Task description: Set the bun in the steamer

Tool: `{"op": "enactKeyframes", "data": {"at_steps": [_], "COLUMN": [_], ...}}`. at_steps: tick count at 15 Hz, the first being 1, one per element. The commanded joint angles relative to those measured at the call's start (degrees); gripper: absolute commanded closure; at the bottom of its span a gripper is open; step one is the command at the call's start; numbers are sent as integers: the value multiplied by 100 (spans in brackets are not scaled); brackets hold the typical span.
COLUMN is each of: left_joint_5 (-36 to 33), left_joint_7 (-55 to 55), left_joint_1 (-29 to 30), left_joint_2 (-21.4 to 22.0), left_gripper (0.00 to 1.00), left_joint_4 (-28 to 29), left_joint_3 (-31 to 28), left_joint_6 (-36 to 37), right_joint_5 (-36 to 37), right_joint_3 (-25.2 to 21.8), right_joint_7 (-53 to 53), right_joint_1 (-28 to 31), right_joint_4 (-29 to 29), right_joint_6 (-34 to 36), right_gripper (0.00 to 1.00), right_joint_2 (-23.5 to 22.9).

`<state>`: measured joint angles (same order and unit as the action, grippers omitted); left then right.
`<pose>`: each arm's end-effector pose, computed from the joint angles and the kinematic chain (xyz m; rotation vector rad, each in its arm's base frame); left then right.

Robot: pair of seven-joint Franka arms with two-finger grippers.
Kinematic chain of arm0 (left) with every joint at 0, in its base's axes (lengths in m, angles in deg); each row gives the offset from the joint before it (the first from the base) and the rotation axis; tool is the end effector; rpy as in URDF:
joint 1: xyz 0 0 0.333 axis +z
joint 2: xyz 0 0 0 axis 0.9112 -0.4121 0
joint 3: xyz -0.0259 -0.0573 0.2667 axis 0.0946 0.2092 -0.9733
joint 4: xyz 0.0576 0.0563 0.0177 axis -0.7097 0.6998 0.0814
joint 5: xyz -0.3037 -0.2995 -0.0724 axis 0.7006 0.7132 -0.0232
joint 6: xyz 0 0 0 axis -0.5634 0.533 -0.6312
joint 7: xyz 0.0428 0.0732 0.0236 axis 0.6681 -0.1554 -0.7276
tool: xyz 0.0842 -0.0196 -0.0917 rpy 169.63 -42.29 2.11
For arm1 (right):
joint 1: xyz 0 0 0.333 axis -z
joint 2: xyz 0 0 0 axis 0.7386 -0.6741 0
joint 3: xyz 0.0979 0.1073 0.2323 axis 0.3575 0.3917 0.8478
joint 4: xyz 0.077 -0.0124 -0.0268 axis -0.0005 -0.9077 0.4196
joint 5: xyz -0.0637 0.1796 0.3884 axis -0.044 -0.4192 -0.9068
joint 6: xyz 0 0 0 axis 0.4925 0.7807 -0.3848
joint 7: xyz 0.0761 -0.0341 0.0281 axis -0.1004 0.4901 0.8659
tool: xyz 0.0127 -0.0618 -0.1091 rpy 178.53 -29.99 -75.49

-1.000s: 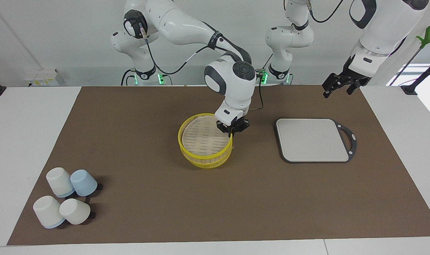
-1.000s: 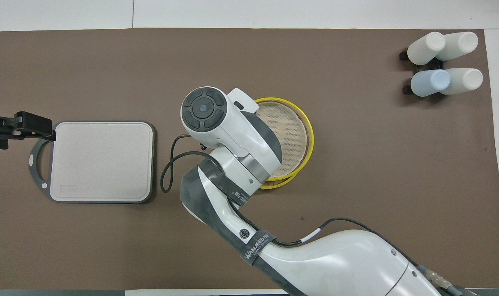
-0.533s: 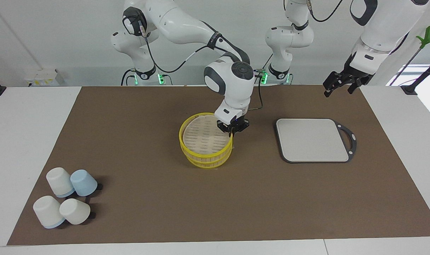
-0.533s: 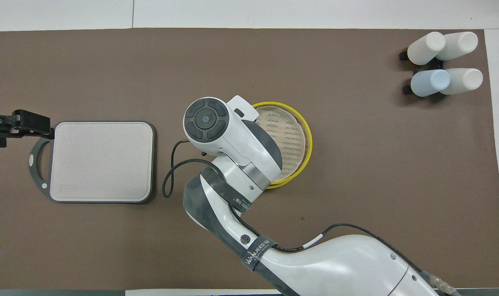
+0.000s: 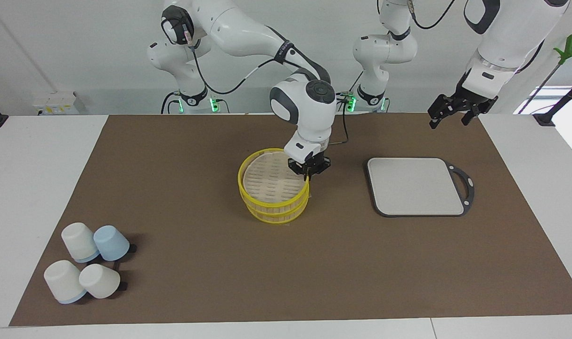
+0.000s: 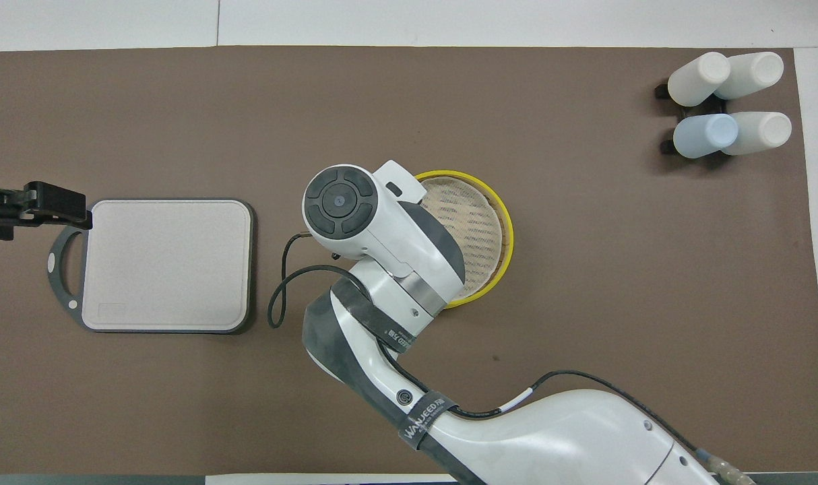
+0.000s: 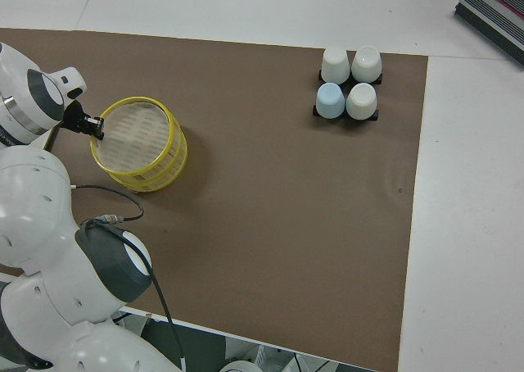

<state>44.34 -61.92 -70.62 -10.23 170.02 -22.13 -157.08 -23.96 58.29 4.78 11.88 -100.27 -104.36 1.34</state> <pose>0.5766 -0.0371 0.5594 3.1326 0.0700 -0.0478 0.5531 0.4700 0.3177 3.1322 0.0021 0.0689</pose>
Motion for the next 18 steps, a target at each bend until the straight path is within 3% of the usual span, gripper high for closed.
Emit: {"op": "enactKeyframes", "data": {"at_steps": [1,12,13,15,16,17,18], "left_joint_5": [89,63,72,72,72,72,72], "left_joint_7": [158,176,176,176,185,185,185], "left_joint_1": [82,47,47,47,64,73,82], "left_joint_2": [-23,-23,-14,-14,-14,-6,-6], "left_gripper": [0,0,0,0,0,0,0], "left_joint_4": [-97,-80,-71,-71,-62,-54,-36], "left_joint_3": [39,30,30,30,30,30,30], "left_joint_6": [63,1,1,1,1,1,-7], "right_joint_5": [-18,-150,-150,-150,-150,-150,-150], "right_joint_3": [43,43,43,34,34,34,34], "right_joint_7": [-170,-169,-169,-178,-187,-187,-196], "right_joint_1": [14,40,31,23,23,23,23], "right_joint_4": [-420,-551,-578,-578,-578,-569,-561], "right_joint_6": [-309,-634,-643,-608,-573,-538,-520], "right_gripper": [100,98,69,32,6,0,0], "right_joint_2": [194,211,220,220,229,229,229]}}
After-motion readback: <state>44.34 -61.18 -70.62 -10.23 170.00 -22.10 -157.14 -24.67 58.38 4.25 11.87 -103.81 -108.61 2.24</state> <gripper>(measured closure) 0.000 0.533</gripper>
